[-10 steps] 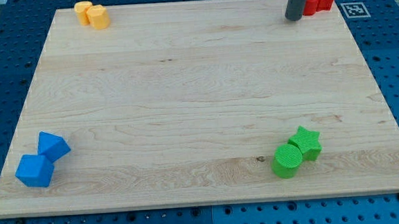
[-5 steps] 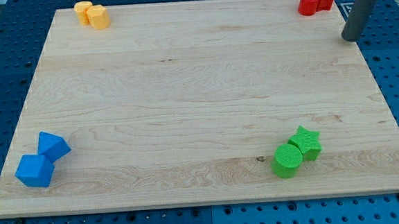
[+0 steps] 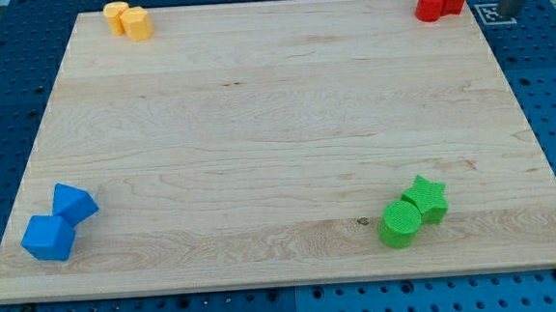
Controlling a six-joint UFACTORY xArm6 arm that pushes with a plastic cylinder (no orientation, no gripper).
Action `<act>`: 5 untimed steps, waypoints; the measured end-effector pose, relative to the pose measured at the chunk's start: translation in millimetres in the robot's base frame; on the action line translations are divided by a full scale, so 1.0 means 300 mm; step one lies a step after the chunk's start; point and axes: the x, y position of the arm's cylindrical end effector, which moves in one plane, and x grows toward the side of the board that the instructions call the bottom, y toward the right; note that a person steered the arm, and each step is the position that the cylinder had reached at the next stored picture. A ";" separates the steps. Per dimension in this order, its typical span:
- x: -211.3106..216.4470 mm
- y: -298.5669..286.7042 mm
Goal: Push red blocks slightly to the down left
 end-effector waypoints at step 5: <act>-0.095 -0.042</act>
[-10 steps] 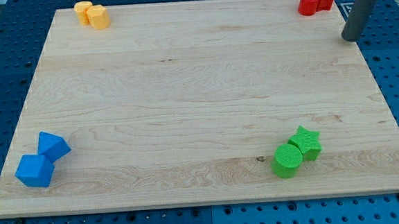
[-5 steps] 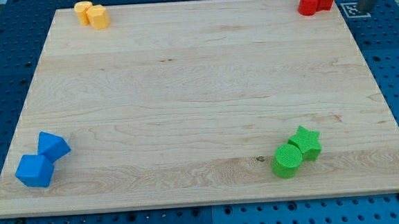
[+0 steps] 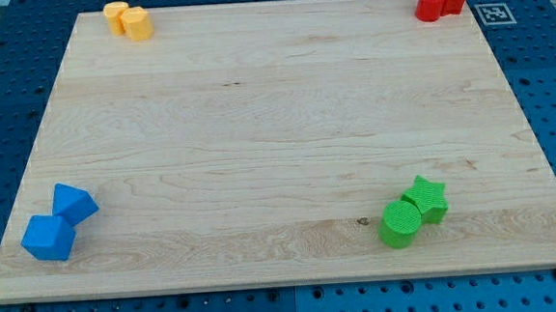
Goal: Push red blocks slightly to the down left
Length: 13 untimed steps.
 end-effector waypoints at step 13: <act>0.003 -0.239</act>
